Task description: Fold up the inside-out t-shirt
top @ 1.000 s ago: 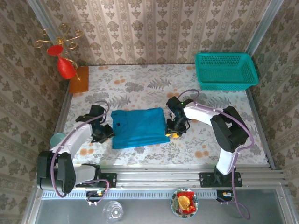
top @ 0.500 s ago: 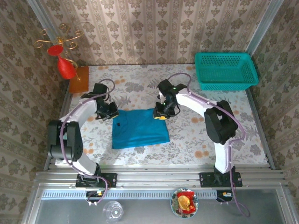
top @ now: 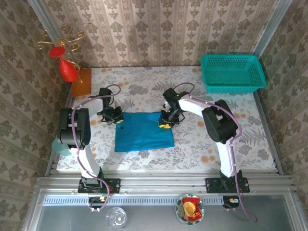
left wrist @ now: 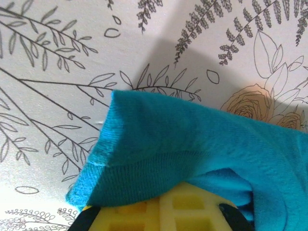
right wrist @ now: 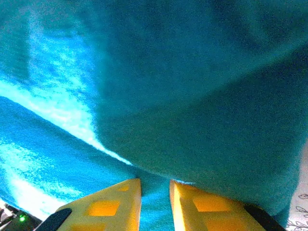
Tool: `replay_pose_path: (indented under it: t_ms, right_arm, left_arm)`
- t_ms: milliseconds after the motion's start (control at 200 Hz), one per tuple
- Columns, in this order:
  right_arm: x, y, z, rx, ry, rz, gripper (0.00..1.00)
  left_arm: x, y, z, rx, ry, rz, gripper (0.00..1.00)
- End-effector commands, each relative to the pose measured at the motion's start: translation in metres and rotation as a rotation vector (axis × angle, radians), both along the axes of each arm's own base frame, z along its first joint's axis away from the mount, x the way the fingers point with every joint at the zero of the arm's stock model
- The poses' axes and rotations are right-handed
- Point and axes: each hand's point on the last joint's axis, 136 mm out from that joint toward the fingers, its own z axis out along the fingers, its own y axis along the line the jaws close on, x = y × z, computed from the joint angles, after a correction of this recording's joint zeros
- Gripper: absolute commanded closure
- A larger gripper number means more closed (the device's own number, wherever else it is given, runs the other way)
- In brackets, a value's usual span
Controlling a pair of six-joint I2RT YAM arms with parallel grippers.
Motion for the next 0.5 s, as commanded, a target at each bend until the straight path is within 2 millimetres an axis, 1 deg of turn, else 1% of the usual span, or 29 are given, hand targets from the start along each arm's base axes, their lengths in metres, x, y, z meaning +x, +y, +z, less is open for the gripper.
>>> replay_pose_path:
  t_ms: [0, 115, 150, 190, 255, 320, 390, 495]
  right_arm:
    - [-0.016, -0.016, -0.015, -0.067, 0.064, -0.030, 0.73]
    - [-0.014, -0.015, -0.007, -0.057, 0.047, -0.034, 0.73]
    - [-0.013, -0.015, -0.006, -0.054, 0.042, -0.035, 0.73]
    - [-0.012, -0.013, -0.004, -0.047, 0.037, -0.035, 0.73]
    - [-0.010, -0.010, -0.003, -0.042, 0.032, -0.033, 0.73]
    - [-0.010, -0.010, -0.003, -0.043, 0.036, -0.033, 0.73]
    - [-0.011, -0.010, -0.004, -0.041, 0.038, -0.034, 0.73]
    - [-0.011, -0.010, -0.005, -0.041, 0.040, -0.032, 0.73]
  left_arm:
    - [0.001, 0.010, 0.000, 0.045, -0.028, 0.003, 0.90]
    - [0.007, 0.005, 0.042, 0.010, -0.119, -0.005, 0.82]
    - [0.009, -0.001, 0.054, -0.011, -0.149, -0.015, 0.78]
    - [0.008, -0.008, 0.063, -0.037, -0.172, -0.034, 0.74]
    - [0.003, -0.019, 0.070, -0.080, -0.174, -0.048, 0.72]
    - [-0.004, -0.033, 0.073, -0.131, -0.165, -0.065, 0.72]
    - [-0.012, -0.048, 0.071, -0.180, -0.144, -0.082, 0.72]
    - [-0.021, -0.068, 0.064, -0.272, -0.116, -0.088, 0.67]
